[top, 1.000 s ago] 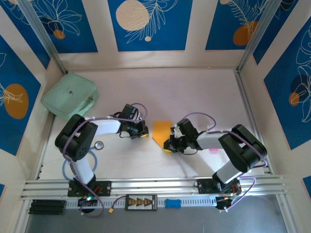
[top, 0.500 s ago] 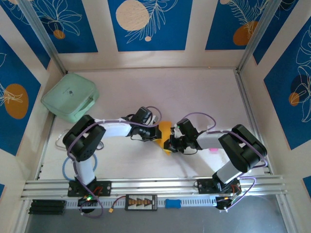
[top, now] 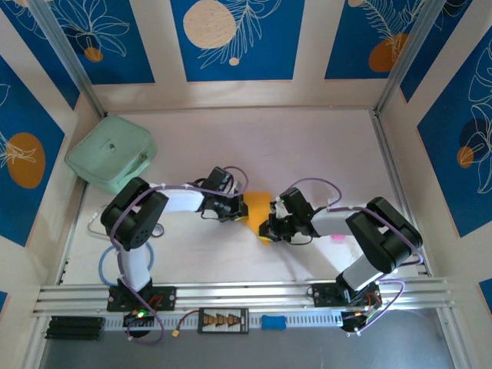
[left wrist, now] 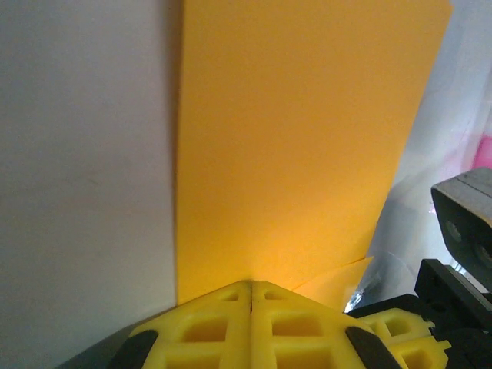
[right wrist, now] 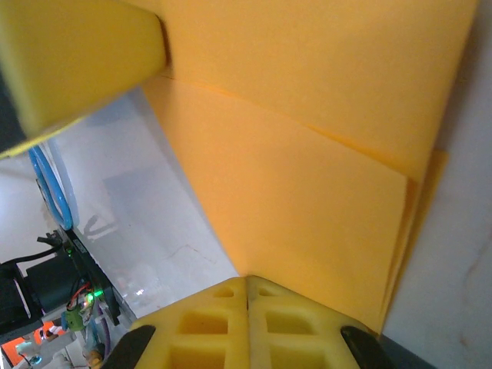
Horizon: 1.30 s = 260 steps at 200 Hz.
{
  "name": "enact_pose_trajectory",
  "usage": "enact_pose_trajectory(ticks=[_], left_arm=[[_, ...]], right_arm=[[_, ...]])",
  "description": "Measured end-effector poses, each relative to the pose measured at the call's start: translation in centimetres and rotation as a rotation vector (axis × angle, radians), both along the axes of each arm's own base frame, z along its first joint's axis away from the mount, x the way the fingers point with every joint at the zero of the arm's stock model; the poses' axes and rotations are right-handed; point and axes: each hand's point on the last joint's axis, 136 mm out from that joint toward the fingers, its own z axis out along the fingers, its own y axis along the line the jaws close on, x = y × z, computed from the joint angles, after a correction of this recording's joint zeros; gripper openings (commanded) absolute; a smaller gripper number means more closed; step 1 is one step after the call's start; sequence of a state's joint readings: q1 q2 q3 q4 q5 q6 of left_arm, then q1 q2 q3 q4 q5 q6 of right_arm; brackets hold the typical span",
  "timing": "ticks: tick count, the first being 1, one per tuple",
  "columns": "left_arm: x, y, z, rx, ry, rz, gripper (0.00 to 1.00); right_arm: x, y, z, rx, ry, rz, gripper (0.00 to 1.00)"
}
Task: Fold a paper plane with a square sheet of paper (pick it up from the middle)
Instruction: Third fold the triangle at the center of the table.
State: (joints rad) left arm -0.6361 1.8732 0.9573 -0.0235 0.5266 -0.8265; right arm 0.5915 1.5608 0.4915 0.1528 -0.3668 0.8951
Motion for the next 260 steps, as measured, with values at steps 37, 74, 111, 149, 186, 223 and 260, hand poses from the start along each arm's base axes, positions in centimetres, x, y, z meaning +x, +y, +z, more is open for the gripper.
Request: enact_pose_trajectory(ticks=[37, 74, 111, 149, 186, 223, 260], left_arm=[[0.5, 0.7, 0.7, 0.02, -0.024, 0.02, 0.07], [-0.5, -0.5, 2.2, 0.024, -0.077, -0.018, 0.12], [-2.0, -1.9, 2.2, 0.028, -0.089, -0.065, 0.11], [-2.3, -2.4, 1.2, 0.023, -0.065, -0.067, 0.04], [-2.6, -2.2, 0.0, 0.041, -0.032, -0.068, 0.01], [-2.6, -2.2, 0.0, 0.041, -0.032, -0.068, 0.0], [-2.6, -2.2, 0.0, 0.041, -0.033, -0.068, 0.0]], right_arm=[[0.0, 0.0, 0.0, -0.001, 0.001, 0.0, 0.0], [0.0, -0.1, 0.0, -0.005, 0.005, 0.001, 0.0], [0.0, -0.1, 0.0, -0.007, 0.007, 0.001, 0.0], [0.0, -0.1, 0.1, -0.009, 0.011, 0.001, 0.0], [-0.3, -0.5, 0.3, -0.028, 0.015, -0.007, 0.0], [-0.4, -0.7, 1.3, -0.034, 0.007, -0.002, 0.0], [0.9, 0.6, 1.9, -0.023, -0.016, 0.019, 0.02]])
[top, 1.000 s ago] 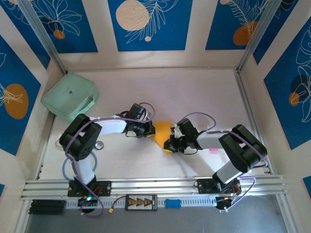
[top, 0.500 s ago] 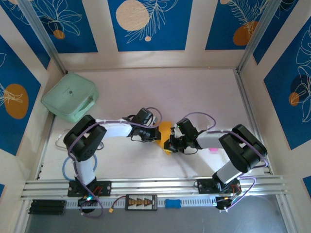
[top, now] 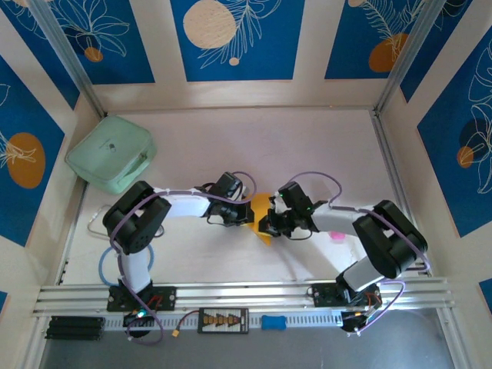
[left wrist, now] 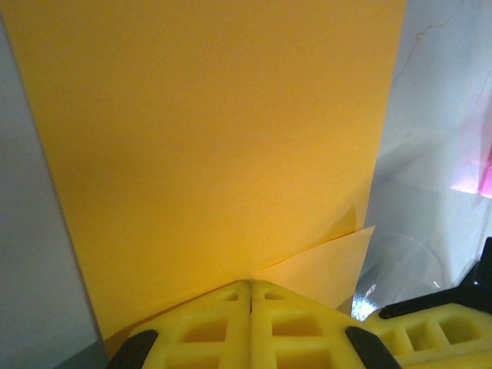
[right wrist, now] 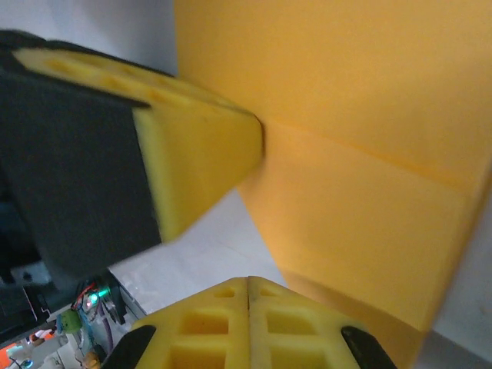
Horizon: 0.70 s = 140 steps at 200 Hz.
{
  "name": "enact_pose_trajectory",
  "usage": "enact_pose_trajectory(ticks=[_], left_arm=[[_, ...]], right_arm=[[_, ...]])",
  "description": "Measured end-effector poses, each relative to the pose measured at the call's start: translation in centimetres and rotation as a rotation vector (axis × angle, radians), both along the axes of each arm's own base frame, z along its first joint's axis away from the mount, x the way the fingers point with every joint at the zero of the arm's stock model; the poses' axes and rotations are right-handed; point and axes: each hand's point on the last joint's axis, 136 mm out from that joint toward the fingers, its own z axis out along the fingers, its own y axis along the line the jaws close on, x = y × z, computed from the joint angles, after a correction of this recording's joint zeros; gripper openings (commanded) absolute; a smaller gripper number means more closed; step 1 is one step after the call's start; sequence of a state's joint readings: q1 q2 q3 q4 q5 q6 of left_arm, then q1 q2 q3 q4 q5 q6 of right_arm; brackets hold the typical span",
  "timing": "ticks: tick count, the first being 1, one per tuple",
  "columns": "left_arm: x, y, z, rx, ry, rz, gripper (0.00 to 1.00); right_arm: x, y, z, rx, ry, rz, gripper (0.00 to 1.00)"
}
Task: Fold a paper plane with a square sheet of paper (pick it up from the middle)
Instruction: Third fold the triangle at the center of the table.
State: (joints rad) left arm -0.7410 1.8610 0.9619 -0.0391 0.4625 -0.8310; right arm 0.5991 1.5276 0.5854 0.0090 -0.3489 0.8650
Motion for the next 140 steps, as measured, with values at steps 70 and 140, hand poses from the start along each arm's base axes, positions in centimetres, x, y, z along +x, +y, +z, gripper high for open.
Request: enact_pose_trajectory(ticks=[70, 140], left_arm=[[0.1, 0.2, 0.0, 0.0, 0.001, 0.002, 0.0], [0.1, 0.3, -0.1, -0.012, 0.014, -0.004, 0.0]], right_arm=[[-1.8, -1.2, -1.6, -0.041, 0.04, 0.015, 0.03], [-3.4, -2.8, -1.8, -0.043, 0.047, -0.004, 0.03]])
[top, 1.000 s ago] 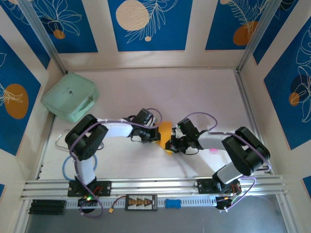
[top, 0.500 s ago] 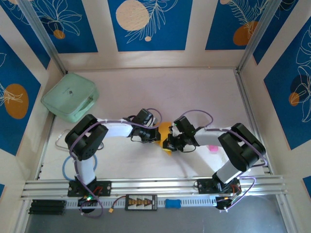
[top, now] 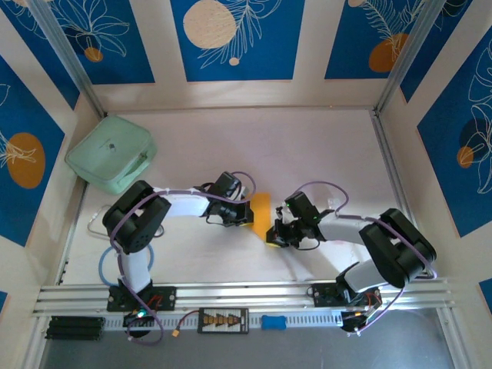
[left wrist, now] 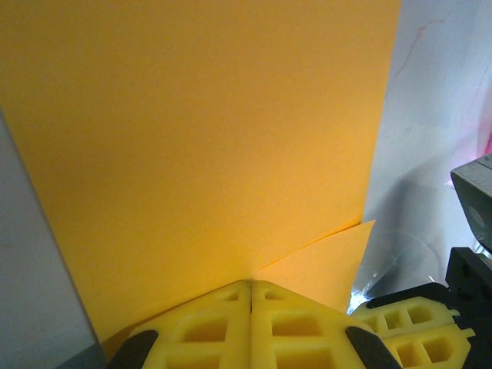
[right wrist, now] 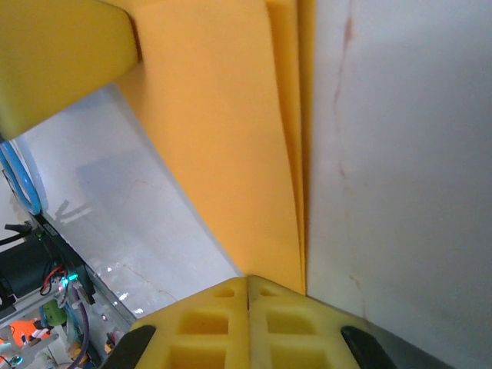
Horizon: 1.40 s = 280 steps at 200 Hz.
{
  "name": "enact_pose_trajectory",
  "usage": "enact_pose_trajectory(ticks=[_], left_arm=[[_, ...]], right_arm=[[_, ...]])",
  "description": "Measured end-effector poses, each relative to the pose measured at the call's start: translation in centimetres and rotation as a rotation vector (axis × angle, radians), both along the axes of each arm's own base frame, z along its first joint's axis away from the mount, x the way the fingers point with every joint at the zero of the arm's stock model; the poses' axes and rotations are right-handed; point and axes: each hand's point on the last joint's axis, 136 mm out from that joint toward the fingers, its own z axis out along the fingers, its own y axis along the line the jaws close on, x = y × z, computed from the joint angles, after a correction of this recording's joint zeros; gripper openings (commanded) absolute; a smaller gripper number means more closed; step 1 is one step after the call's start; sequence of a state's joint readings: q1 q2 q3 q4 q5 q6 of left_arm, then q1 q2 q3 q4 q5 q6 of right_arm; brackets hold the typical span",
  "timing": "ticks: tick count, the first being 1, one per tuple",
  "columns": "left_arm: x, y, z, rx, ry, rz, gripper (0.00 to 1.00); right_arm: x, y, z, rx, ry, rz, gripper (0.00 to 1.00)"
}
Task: Fold a paper plane with a square sheet of paper (pick it up from the middle)
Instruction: Third fold the triangle at the center of the table.
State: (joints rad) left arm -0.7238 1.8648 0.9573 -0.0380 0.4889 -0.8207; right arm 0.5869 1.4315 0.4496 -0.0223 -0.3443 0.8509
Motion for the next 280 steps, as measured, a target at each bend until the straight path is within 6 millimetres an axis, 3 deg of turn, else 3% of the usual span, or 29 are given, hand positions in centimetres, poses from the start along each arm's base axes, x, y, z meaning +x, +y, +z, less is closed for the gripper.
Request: enact_pose_trajectory(ticks=[99, 203, 253, 280], left_arm=[[0.0, 0.0, 0.0, -0.006, -0.001, -0.011, 0.0], [-0.2, -0.1, 0.0, -0.016, 0.01, -0.013, 0.0], [-0.6, 0.1, 0.2, -0.041, 0.026, 0.059, 0.0], [-1.1, 0.5, 0.6, -0.024, 0.001, 0.09, 0.12]], right_arm=[[-0.7, -0.8, -0.1, 0.014, 0.008, -0.035, 0.03], [-2.3, -3.4, 0.4, 0.019, 0.034, -0.122, 0.07], [0.6, -2.9, 3.2, 0.0, -0.059, -0.127, 0.16], [2.1, -2.5, 3.4, -0.026, -0.077, -0.12, 0.19]])
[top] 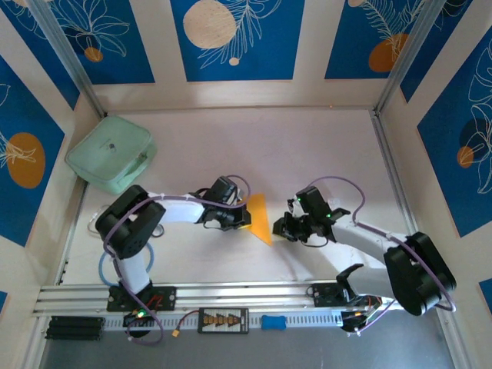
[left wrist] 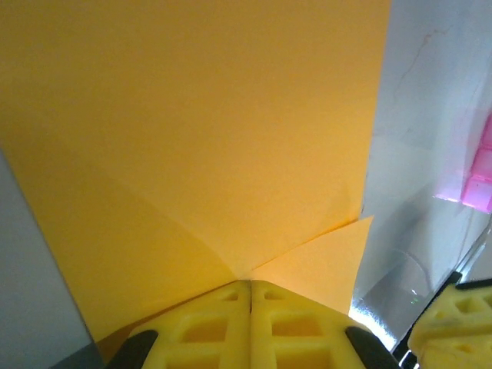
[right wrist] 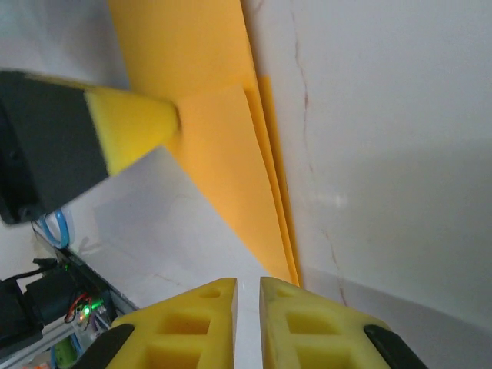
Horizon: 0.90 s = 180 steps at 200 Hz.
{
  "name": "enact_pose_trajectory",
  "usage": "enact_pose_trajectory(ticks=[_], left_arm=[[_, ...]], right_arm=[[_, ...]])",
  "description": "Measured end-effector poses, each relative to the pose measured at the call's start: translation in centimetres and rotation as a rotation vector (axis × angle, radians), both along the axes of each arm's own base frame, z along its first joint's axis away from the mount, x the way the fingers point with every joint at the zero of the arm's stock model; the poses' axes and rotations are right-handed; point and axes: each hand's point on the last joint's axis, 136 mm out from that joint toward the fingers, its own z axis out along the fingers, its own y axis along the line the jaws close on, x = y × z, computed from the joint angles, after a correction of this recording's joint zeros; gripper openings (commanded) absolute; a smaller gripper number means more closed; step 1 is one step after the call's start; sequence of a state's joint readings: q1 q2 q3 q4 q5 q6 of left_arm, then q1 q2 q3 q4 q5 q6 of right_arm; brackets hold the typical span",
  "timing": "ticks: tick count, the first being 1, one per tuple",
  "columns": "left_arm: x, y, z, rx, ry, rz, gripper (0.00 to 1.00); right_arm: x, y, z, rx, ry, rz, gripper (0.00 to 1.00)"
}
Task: Fold a paper plane with a square sheet of paper (pick it up from the middle)
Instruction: Third fold the triangle at the center of the table, then fourth fold the wing at the center of the table.
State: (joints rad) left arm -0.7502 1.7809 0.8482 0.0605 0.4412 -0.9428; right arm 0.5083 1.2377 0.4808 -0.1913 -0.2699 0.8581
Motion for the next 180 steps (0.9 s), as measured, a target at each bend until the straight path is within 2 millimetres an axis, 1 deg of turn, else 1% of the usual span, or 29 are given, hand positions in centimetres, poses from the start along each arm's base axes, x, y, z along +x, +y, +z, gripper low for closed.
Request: enact_pose_trajectory(ticks=[11, 23, 43, 57, 72, 87, 100, 130, 156, 180], left_arm=[[0.0, 0.2, 0.7, 0.004, -0.026, 0.006, 0.17], [0.3, 0.5, 2.0, 0.005, -0.063, 0.017, 0.19], [1.0, 0.7, 3.9, 0.003, -0.122, 0.022, 0.21], [1.6, 0.9, 4.5, 0.0, -0.144, 0.022, 0.22], [2.1, 1.5, 4.4, 0.008, -0.144, 0.031, 0.25], [2.8, 2.3, 4.3, 0.012, -0.14, 0.047, 0.25], [3.4, 3.2, 4.0, 0.01, -0.133, 0.066, 0.29], [3.6, 5.1, 2.9, 0.016, -0.093, 0.097, 0.36], [3.9, 5.4, 3.1, -0.004, -0.093, 0.088, 0.4], [3.8, 5.2, 3.4, -0.028, -0.09, 0.075, 0.42]], right_arm=[[0.4, 0.0, -0.1, -0.014, -0.002, 0.004, 0.21], [0.7, 0.1, 0.0, -0.022, -0.012, 0.012, 0.23], [1.3, 0.4, 0.1, -0.027, -0.025, 0.026, 0.26], [1.6, 0.6, 0.0, -0.034, -0.025, 0.031, 0.27], [2.0, 0.8, -0.1, -0.037, -0.021, 0.035, 0.29], [2.3, 1.1, -0.2, -0.04, -0.022, 0.042, 0.32], [2.4, 1.2, -0.3, -0.044, -0.021, 0.046, 0.34], [2.7, 1.3, -0.7, -0.06, -0.019, 0.046, 0.37], [2.9, 1.2, -0.9, -0.075, -0.026, 0.043, 0.37], [3.0, 1.1, -1.0, -0.08, -0.03, 0.041, 0.36]])
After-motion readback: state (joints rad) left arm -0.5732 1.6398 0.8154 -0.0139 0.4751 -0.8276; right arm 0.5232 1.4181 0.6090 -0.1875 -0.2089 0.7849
